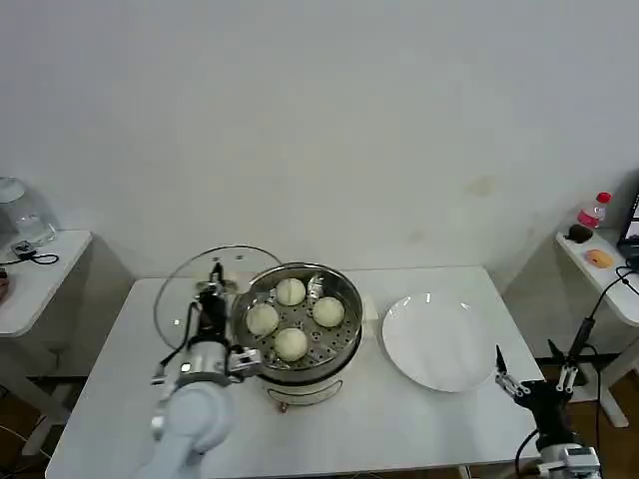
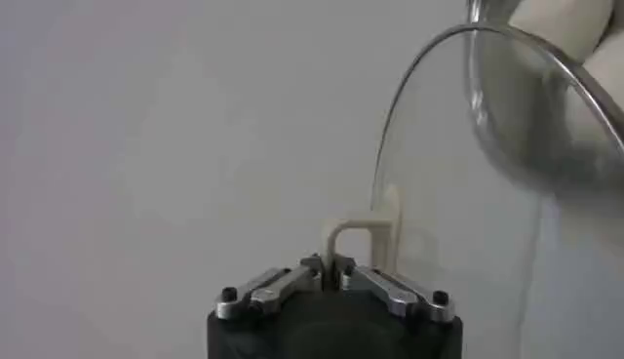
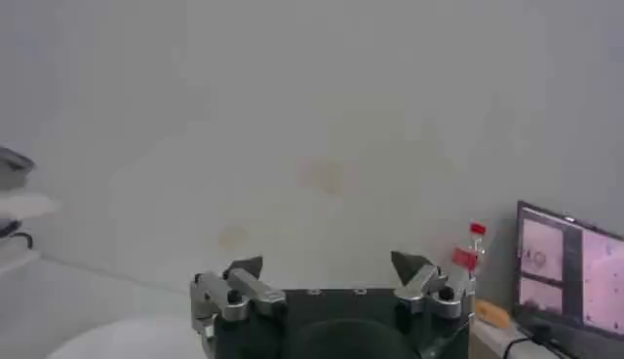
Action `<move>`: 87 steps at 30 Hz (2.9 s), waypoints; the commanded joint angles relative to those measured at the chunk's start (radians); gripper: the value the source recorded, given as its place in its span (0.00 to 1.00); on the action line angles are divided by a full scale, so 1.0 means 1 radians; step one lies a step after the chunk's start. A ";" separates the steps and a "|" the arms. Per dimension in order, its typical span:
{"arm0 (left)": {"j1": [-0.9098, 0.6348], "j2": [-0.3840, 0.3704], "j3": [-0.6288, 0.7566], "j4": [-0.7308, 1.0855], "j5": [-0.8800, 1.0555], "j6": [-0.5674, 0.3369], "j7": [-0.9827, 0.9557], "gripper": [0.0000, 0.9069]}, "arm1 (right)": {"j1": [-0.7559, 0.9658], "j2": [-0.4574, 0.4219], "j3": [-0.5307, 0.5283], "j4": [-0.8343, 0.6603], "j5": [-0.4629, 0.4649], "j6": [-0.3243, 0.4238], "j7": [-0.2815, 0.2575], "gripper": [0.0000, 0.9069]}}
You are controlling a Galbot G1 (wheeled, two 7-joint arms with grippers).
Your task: Take steamed baozi put them in steamer then cover it.
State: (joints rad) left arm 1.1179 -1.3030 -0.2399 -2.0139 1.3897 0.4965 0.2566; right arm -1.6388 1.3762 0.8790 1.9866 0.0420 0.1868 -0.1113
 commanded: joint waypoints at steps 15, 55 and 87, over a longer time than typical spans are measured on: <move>-0.039 -0.299 0.151 0.165 0.309 -0.018 0.014 0.00 | 0.007 0.028 -0.039 -0.022 -0.054 0.018 -0.003 1.00; -0.008 -0.297 0.163 0.175 0.276 -0.025 -0.010 1.00 | 0.007 0.038 -0.067 -0.032 -0.071 0.027 -0.005 1.00; 0.546 -0.085 -0.196 -0.408 -1.089 -0.420 -0.536 1.00 | -0.050 -0.055 -0.057 -0.027 0.018 0.034 -0.014 1.00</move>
State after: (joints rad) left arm 1.3796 -1.4212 -0.1674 -2.2492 1.2436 0.3512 0.1080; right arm -1.6584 1.3796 0.8196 1.9456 -0.0019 0.2210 -0.1209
